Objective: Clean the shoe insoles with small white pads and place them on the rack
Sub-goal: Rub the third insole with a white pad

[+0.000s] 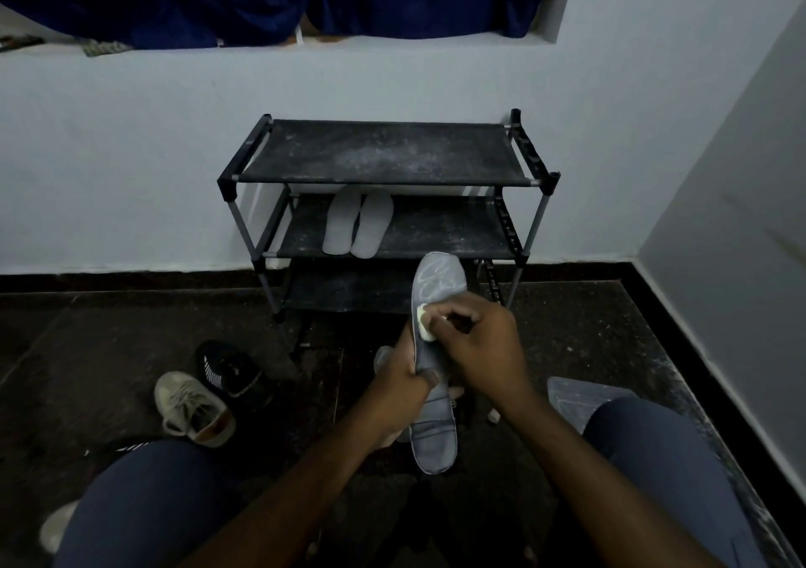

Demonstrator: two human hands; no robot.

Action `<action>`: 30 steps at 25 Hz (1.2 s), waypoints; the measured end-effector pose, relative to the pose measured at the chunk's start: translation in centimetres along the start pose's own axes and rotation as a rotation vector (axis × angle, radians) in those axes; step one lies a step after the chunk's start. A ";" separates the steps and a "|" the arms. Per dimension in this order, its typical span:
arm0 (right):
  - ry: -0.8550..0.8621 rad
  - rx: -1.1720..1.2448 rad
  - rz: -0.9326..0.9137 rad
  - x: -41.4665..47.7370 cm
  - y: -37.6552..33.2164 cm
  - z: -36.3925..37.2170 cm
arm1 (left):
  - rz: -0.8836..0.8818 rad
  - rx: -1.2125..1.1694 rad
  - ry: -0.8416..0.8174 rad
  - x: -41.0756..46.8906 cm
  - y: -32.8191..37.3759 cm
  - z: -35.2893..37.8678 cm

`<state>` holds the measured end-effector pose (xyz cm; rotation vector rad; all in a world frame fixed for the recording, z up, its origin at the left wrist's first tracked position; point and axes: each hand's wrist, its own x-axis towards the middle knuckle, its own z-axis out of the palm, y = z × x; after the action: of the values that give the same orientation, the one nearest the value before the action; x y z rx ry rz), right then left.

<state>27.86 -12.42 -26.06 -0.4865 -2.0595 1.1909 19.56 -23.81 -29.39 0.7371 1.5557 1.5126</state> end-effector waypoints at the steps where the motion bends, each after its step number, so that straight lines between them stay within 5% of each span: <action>1: -0.045 -0.005 -0.014 -0.3 -0.1 0.3 | 0.014 0.030 0.018 -0.1 0.2 0.0; 8: 0.056 -0.006 0.008 0.3 0.3 -0.3 | -0.029 0.022 0.014 0.5 -0.7 -0.2; 13: -0.113 -0.016 0.020 -0.3 0.1 0.0 | 0.021 0.090 0.065 0.7 -1.3 -0.5; 17: 0.023 0.019 0.053 0.3 0.1 -0.6 | -0.032 -0.018 0.017 0.8 -1.1 -0.3; 22: -0.117 -0.020 0.027 -0.9 -0.1 0.4 | 0.073 0.054 0.066 0.4 -0.6 -0.4; 26: -0.001 -0.101 0.053 -0.1 0.4 -0.5 | 0.029 -0.048 0.025 0.3 -0.1 -0.3; 30: -0.079 -0.114 0.014 -0.6 0.3 0.0 | 0.074 -0.105 0.099 0.4 0.3 -0.5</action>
<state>28.29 -12.65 -26.51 -0.5155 -2.2032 1.1212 18.91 -23.67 -29.22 0.6749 1.5229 1.6945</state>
